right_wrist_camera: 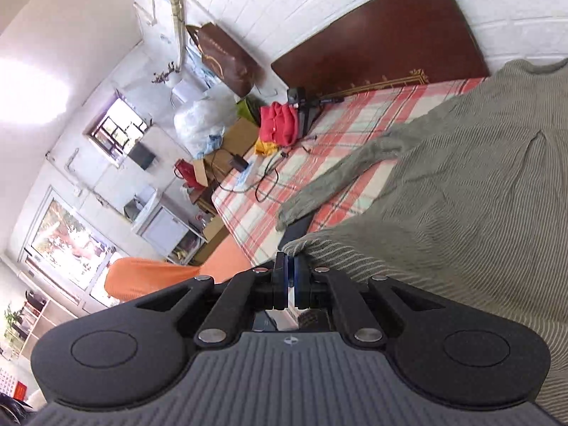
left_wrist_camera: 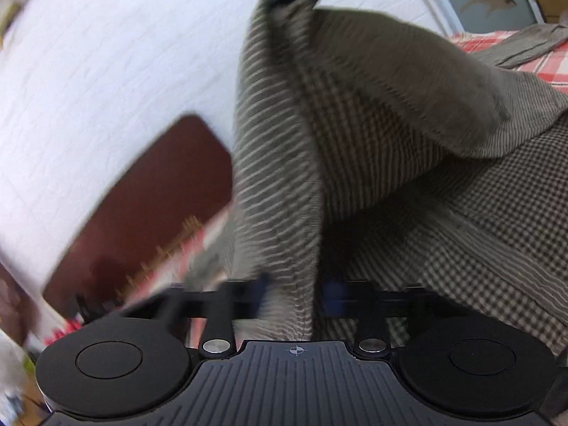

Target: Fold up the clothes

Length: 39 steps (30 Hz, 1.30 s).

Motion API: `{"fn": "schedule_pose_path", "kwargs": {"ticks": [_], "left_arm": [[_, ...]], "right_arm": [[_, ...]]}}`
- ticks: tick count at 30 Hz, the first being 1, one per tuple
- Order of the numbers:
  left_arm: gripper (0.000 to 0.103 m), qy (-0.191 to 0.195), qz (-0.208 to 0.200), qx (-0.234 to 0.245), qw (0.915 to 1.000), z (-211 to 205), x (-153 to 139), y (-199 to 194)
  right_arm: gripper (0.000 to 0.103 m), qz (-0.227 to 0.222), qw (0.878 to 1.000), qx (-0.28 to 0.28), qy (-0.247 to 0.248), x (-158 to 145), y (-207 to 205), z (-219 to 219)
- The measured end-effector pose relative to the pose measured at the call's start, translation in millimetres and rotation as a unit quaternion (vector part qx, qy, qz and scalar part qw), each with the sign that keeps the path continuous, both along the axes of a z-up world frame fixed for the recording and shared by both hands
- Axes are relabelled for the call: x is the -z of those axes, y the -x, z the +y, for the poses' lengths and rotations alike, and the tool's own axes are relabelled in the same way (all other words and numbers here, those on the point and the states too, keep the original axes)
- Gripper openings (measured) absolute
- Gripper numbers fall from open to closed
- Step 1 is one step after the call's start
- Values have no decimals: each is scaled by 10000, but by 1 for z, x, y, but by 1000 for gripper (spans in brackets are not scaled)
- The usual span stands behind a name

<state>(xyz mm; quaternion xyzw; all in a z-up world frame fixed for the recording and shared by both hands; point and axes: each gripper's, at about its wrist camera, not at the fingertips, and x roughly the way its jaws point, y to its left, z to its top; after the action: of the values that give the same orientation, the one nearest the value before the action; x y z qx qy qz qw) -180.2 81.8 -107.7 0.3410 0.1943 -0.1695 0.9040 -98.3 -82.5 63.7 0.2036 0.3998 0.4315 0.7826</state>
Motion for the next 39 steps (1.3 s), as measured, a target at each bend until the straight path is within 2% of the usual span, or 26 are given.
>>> {"fn": "schedule_pose_path", "kwargs": {"ticks": [1, 2, 3, 4, 7, 10, 11, 12, 15, 18, 19, 20, 23, 25, 26, 28, 29, 31, 32, 35, 39], "left_arm": [[0, 194, 149, -51, 9997, 8, -3, -1], [0, 394, 223, -121, 9989, 17, -8, 0], [0, 590, 254, -218, 9977, 27, -14, 3], [0, 770, 280, -323, 9961, 38, -20, 7], [0, 1102, 323, -725, 9907, 69, -31, 17], [1, 1088, 397, -1043, 9878, 84, -27, 15], [2, 1082, 434, -1126, 9868, 88, -25, 14], [3, 1080, 488, -1179, 9859, 90, -23, 12], [7, 1005, 584, -1220, 9857, 86, -17, 19], [8, 947, 636, -1223, 9859, 85, -11, 20], [9, 955, 643, -1232, 9857, 86, -9, 20], [13, 975, 646, -1242, 9853, 87, -8, 24], [19, 1003, 631, -1265, 9849, 89, -6, 28], [22, 1020, 644, -1282, 9844, 90, -3, 28], [31, 1030, 667, -1295, 9840, 90, -1, 27], [28, 1046, 748, -1334, 9827, 90, 3, 24], [6, 1060, 804, -1346, 9819, 91, 4, 23], [2, 1182, 925, -1342, 9795, 98, 1, 24], [1, 1258, 932, -1364, 9782, 102, -3, 27], [1, 1461, 901, -1495, 9738, 117, -15, 34], [0, 1256, 1063, -1629, 9728, 119, -1, 35]], "right_arm": [[7, -21, 9999, 77, 151, 4, 2, 0], [15, -82, 9985, 242, 481, 9, 5, -1], [36, -154, 9958, 404, 809, 14, 8, -3], [45, -270, 9917, 557, 1125, 20, 14, -7], [45, -427, 9808, 836, 1710, 36, 36, -28], [45, -528, 9664, 1144, 2239, 49, 67, -53], [45, -654, 9565, 1244, 2556, 53, 80, -58], [45, -860, 9416, 1332, 2971, 60, 95, -62], [44, -1490, 8855, 1370, 4182, 75, 135, -54], [43, -1941, 8353, 1141, 5016, 97, 157, -35], [43, -2024, 8237, 1045, 5192, 104, 160, -30], [43, -2055, 8177, 914, 5299, 112, 160, -26], [41, -1866, 8170, 675, 5414, 132, 151, -23], [40, -1776, 8110, 799, 5517, 140, 143, -29], [37, -1712, 8093, 876, 5551, 143, 139, -32], [2, -1421, 8177, 1141, 5460, 138, 134, -47], [2, -1246, 8308, 1269, 5274, 130, 135, -56], [2, -895, 8604, 1571, 4765, 109, 146, -77], [2, -819, 8666, 1725, 4611, 100, 155, -87], [2, -566, 8748, 2083, 4337, 86, 179, -110], [2, -84, 8789, 2126, 4270, 108, 185, -123]]}}
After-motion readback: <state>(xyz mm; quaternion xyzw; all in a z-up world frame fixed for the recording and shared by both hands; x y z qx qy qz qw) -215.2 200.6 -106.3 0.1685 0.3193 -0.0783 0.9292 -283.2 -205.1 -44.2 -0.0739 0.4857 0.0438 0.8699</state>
